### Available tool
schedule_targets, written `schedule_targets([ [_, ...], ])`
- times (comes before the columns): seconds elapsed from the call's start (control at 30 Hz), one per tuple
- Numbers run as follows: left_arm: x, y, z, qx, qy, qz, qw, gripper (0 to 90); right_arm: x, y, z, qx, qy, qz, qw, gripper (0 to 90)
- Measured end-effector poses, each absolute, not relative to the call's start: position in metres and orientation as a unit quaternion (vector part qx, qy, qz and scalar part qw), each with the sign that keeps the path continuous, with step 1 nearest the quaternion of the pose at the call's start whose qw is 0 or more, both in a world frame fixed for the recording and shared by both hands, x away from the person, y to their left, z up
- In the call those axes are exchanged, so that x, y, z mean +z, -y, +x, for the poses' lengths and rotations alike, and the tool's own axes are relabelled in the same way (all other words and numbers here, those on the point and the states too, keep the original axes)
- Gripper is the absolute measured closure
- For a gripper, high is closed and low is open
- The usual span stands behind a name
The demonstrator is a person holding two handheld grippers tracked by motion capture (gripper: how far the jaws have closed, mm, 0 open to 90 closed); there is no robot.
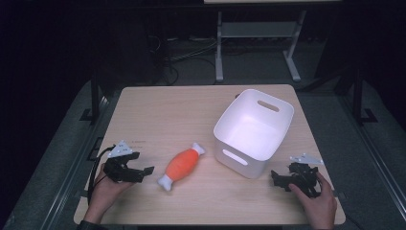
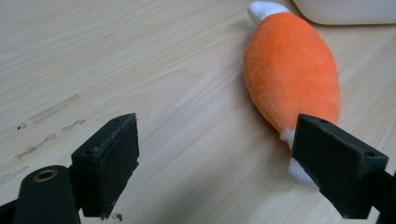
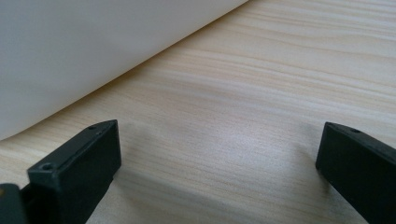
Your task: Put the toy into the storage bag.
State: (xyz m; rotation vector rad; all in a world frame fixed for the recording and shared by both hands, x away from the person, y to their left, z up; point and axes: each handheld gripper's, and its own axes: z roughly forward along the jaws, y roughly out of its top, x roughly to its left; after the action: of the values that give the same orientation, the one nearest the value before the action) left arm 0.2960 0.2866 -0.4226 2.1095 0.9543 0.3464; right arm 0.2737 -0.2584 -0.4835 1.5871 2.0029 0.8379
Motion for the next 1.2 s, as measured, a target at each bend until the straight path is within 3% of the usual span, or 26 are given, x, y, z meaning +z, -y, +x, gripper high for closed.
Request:
schedule_targets([
  [1.2, -0.407, -0.240, 0.315, 0.117, -0.345, 0.839, 0.404, 14.3, -0.483, 0.258, 0.274, 0.303, -0.726, 0.575, 0.224, 0.0],
])
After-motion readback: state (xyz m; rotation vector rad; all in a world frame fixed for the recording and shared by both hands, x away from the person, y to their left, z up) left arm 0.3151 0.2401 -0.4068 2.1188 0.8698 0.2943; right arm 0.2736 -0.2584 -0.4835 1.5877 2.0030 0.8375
